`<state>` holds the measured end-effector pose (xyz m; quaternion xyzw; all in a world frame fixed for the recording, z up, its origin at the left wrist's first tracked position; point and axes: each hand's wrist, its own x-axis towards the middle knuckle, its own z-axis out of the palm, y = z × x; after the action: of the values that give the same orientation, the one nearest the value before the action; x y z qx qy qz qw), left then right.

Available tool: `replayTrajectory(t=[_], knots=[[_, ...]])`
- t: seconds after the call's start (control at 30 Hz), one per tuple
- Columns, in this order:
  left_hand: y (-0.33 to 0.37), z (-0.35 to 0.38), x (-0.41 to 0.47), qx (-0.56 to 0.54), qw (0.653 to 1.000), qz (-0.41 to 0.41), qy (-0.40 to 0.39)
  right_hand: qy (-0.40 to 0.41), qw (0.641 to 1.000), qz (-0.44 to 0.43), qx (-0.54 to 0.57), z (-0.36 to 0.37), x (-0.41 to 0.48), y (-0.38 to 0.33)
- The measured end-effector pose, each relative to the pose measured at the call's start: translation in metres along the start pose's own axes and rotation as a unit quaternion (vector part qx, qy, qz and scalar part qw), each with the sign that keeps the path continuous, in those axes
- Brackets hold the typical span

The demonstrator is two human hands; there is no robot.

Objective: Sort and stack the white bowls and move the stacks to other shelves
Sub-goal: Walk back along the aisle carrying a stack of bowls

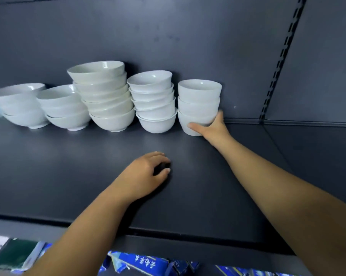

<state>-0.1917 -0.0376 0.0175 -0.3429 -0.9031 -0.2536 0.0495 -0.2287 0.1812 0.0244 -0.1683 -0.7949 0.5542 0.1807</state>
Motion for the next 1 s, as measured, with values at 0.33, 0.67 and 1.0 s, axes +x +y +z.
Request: replayTrajectory(t=[0.33, 0.67, 1.0], knots=[[-0.016, 0.002, 0.003, -0.075, 0.997, -0.017, -0.021, 0.029, 0.994, -0.054, 0.086, 0.005, 0.015, 0.008], [-0.013, -0.002, -0.002, -0.055, 0.996, 0.005, -0.069, -0.058, 0.996, -0.060, 0.035, -0.025, -0.055, -0.002], [0.014, -0.013, -0.019, -0.377, 0.925, 0.039, -0.029, -0.106, 0.991, -0.080, 0.030, -0.046, -0.143, 0.001]])
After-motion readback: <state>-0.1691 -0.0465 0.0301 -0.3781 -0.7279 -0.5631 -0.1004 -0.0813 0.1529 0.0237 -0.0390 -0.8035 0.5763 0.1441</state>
